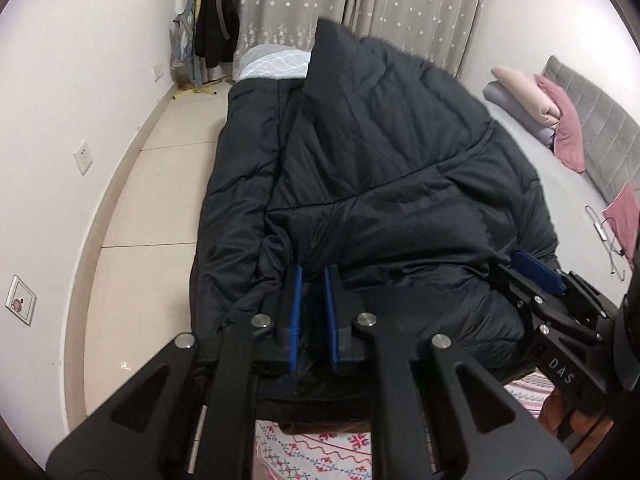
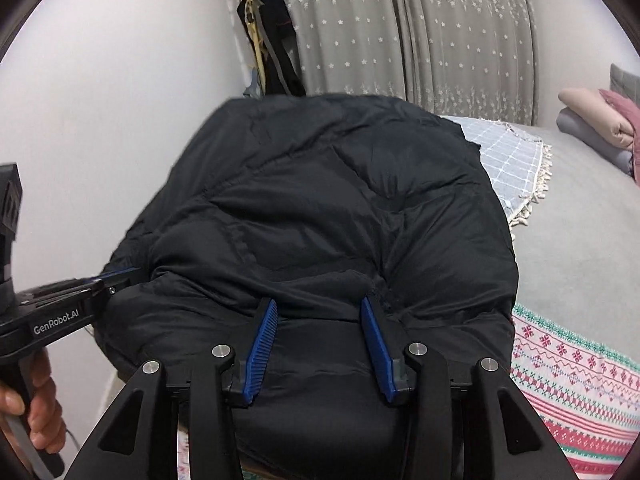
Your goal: Fold large clothes
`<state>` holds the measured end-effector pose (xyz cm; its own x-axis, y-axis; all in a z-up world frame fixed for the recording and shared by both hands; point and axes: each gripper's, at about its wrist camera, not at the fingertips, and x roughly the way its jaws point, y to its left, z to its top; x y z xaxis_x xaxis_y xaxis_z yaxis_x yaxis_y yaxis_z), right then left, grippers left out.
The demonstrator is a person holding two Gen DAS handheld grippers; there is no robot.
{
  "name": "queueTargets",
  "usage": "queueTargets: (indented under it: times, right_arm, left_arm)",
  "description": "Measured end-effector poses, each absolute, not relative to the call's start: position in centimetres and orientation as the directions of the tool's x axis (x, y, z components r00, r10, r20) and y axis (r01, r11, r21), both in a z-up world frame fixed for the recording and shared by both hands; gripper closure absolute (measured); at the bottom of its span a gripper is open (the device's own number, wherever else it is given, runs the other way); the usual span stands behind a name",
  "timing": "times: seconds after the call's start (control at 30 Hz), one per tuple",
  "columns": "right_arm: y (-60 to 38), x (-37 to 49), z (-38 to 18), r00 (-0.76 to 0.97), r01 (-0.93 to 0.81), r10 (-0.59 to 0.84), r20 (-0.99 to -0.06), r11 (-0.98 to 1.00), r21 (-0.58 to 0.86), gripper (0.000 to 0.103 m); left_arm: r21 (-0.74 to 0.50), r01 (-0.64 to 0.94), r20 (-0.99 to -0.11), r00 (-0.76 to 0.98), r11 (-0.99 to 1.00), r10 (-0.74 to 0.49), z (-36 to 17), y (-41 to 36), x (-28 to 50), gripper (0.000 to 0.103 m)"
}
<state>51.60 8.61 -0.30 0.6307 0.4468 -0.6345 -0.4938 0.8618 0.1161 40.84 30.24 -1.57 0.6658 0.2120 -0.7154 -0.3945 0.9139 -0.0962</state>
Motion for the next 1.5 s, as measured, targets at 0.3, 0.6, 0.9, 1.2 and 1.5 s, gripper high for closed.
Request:
queueTargets:
  times: [0.3,0.6,0.9,1.2,1.5]
  right_arm:
    - [7.4,50.5,2.1,0.634,-0.466,0.442,-0.634,0.873,0.143,0.046]
    - [1.2,40.1,2.9,0.593,-0.471,0.505,-0.627,0.849,0.238,0.029]
    - [-6.6,27.4,5.7,0.602,-0.494,0.519,-0.607,0.839,0.228,0.015]
    - [-10.1,18.8,8.3,0.605,-0.470,0.534,-0.591,0.838,0.276,0.004]
    - [-11.3,15.7,7.3,0.660,-0.449,0.521,-0.542,0.851,0.271,0.001]
  left_arm:
    - [-0.088,-0.421,-0.670,0.696,0.903,0.258,2.1,28.5,37.0,0.087]
    - [0.047,-0.457,-0.672,0.644,0.888,0.367,3.7,22.2,27.3,0.052]
    - [0.017,-0.500,-0.569,0.707,0.866,0.420,7.1,14.0,14.7,0.002]
    - [0.006,-0.512,-0.414,0.781,0.859,0.468,9.3,9.3,7.6,0.001]
    - [0.055,-0.535,-0.456,0.737,0.843,0.498,4.7,8.2,8.1,0.001]
